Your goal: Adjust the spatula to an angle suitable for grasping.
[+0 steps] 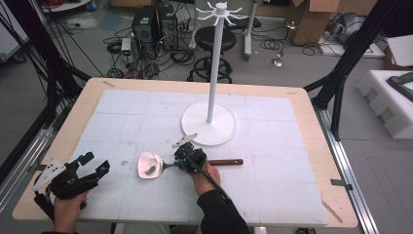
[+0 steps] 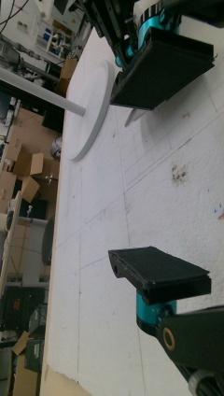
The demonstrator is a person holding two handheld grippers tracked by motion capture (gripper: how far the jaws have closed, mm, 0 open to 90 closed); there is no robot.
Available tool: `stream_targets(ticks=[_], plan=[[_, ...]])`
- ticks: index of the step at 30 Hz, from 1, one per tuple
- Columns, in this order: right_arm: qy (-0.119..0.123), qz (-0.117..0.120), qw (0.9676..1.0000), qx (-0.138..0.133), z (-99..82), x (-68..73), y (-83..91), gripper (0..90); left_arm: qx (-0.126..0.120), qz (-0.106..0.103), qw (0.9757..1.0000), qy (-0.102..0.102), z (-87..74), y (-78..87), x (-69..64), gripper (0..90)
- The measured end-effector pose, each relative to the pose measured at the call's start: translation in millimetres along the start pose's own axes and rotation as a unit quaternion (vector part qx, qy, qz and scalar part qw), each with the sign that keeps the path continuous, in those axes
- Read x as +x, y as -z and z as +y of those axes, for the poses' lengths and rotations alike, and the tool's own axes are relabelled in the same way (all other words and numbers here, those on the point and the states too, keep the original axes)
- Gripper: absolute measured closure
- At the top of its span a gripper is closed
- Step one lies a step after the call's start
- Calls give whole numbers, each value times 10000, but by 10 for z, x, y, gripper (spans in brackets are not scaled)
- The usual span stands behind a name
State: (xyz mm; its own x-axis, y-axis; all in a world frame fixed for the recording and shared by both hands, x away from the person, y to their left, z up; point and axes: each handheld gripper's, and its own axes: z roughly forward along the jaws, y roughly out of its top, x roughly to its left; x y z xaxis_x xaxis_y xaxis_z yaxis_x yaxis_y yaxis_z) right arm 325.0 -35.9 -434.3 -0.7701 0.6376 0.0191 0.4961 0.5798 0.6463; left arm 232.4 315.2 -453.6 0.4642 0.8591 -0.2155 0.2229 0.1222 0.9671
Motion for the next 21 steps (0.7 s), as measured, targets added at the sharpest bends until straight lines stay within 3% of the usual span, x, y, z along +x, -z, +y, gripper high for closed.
stream_targets(ticks=[6,12,16,17,18,19,21], plan=[[219,307,9993,63,-79,86,62,895,3,-2,10000,3,1,0,2,218],[437,804,9958,-2,-212,187,146,895,8,0,10000,8,1,0,4,218],[527,859,9949,-63,-288,227,234,894,6,-1,10000,6,1,1,5,218],[339,847,9950,-400,-381,163,371,893,1,-10,10000,-6,0,2,2,218],[339,847,9950,-400,-381,163,371,893,1,-10,10000,-6,0,2,2,218],[110,686,9948,-741,-481,46,536,893,2,-10,10000,-3,0,1,2,219],[-122,462,9939,-992,-586,-65,707,893,0,-9,10000,-2,0,4,4,219]])
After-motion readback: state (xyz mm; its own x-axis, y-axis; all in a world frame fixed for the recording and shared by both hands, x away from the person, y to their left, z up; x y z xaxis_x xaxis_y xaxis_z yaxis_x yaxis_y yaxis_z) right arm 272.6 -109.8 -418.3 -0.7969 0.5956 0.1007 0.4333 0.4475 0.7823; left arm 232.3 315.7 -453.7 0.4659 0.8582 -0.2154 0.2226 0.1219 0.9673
